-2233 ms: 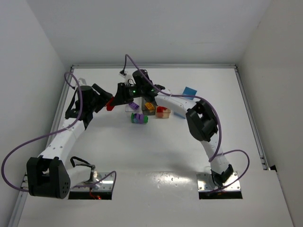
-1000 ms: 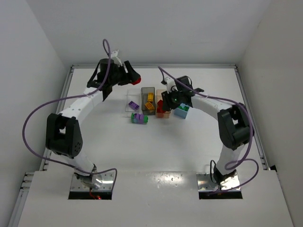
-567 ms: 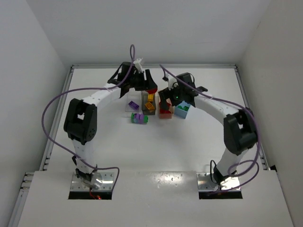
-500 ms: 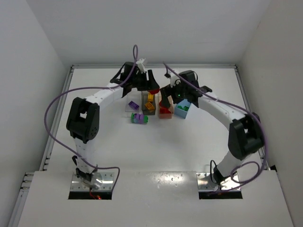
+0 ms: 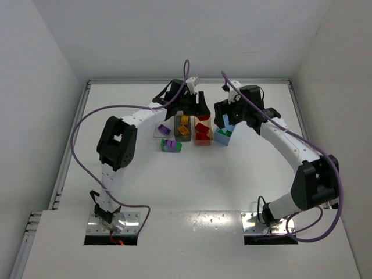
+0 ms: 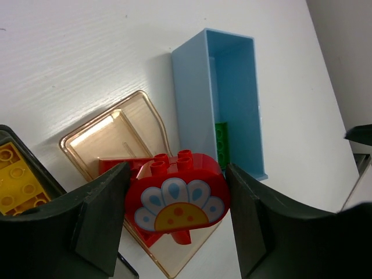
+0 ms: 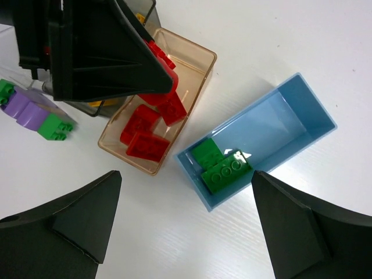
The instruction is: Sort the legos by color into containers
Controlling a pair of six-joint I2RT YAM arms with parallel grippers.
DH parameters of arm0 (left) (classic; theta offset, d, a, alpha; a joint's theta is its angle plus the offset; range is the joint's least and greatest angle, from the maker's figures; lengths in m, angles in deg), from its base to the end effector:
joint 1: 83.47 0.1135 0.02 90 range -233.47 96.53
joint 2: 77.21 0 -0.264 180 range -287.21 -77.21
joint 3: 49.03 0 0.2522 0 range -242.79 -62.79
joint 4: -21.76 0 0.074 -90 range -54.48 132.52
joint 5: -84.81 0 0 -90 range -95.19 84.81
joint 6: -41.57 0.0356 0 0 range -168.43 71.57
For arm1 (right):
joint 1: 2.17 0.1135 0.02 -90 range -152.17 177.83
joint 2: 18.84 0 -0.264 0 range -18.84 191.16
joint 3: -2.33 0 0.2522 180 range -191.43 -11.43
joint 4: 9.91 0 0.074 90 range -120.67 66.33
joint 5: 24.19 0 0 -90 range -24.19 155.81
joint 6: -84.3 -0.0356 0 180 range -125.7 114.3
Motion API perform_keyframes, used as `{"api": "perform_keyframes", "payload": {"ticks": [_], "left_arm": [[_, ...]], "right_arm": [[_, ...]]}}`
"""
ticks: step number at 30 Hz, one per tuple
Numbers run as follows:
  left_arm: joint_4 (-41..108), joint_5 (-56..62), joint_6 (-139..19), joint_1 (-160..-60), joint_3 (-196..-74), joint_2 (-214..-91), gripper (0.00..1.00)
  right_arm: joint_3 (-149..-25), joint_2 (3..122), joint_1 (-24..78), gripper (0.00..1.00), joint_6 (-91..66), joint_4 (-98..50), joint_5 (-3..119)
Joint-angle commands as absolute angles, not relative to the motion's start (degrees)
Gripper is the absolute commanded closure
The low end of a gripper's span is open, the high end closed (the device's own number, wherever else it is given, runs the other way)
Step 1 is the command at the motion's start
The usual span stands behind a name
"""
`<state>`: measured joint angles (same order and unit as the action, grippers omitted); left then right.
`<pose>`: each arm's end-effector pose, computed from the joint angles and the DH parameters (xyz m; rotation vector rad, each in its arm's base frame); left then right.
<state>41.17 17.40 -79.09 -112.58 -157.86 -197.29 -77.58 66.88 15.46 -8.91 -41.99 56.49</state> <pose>0.4229 -0.2511 0.2382 0.2228 2.2252 -1.0155 0.3197 0.1077 0.2842 -0.3709 2.2180 0.3788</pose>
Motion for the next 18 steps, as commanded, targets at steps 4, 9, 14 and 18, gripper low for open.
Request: {"api": "perform_keyframes", "payload": {"ticks": [4,9,14,18], "left_arm": [[41.50,14.24,-78.58,-112.39,-161.14,-198.77,0.33],[40.27,13.10,-75.77,-112.39,-164.56,-196.75,0.16],[39.12,16.52,-75.24,-112.39,-164.66,-189.65,0.05],[38.51,18.02,-76.11,-108.80,-159.23,-179.91,0.05]], "right_arm": [[-77.18,65.28,14.18,0.06,-8.52,-41.86,55.79],[-76.04,64.75,14.18,0.06,-7.90,-42.39,54.04],[-74.80,64.75,14.88,0.06,-5.62,-42.39,51.58],[-74.80,64.22,15.58,0.06,-2.64,-42.39,44.75]]}}
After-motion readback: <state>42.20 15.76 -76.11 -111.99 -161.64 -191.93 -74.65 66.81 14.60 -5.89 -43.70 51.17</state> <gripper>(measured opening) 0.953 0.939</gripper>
